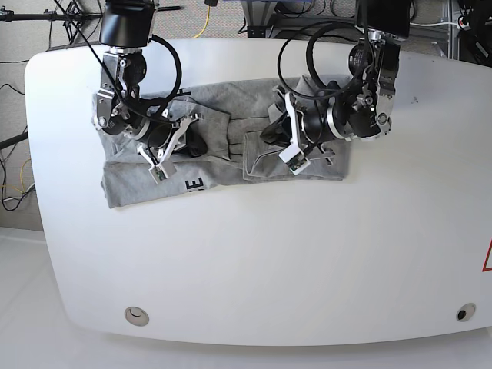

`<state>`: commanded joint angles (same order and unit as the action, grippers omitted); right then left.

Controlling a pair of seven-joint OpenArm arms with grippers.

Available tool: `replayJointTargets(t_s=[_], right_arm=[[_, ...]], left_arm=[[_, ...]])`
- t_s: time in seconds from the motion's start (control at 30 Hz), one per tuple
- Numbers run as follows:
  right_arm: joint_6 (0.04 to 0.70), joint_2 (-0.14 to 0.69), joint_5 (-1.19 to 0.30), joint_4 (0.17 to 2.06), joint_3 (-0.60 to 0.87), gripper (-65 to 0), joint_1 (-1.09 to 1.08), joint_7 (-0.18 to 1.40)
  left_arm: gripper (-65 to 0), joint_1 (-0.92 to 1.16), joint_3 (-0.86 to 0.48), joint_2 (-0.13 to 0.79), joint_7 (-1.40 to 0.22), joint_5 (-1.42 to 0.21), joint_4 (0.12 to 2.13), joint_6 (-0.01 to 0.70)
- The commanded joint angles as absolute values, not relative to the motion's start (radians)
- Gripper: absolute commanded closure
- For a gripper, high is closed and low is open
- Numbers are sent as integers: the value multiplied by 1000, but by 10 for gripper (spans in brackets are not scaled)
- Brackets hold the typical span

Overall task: Fold the T-shirt properly
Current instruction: 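Open the left gripper and reposition it over the folded hem, then press the folded hem flat with the left gripper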

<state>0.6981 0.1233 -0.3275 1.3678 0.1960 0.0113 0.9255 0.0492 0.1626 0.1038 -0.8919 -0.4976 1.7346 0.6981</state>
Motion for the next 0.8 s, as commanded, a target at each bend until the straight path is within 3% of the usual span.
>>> replayJointTargets(t_s=[0.37,0.8], right_arm=[[698,122,-322,1373,196,-35,12,947],[698,121,-322,1381,194,-38,15,953]], left_arm=[[0,45,169,169,-979,-615,1784,698],[0,17,176,208,-1017,-597,1747,698]])
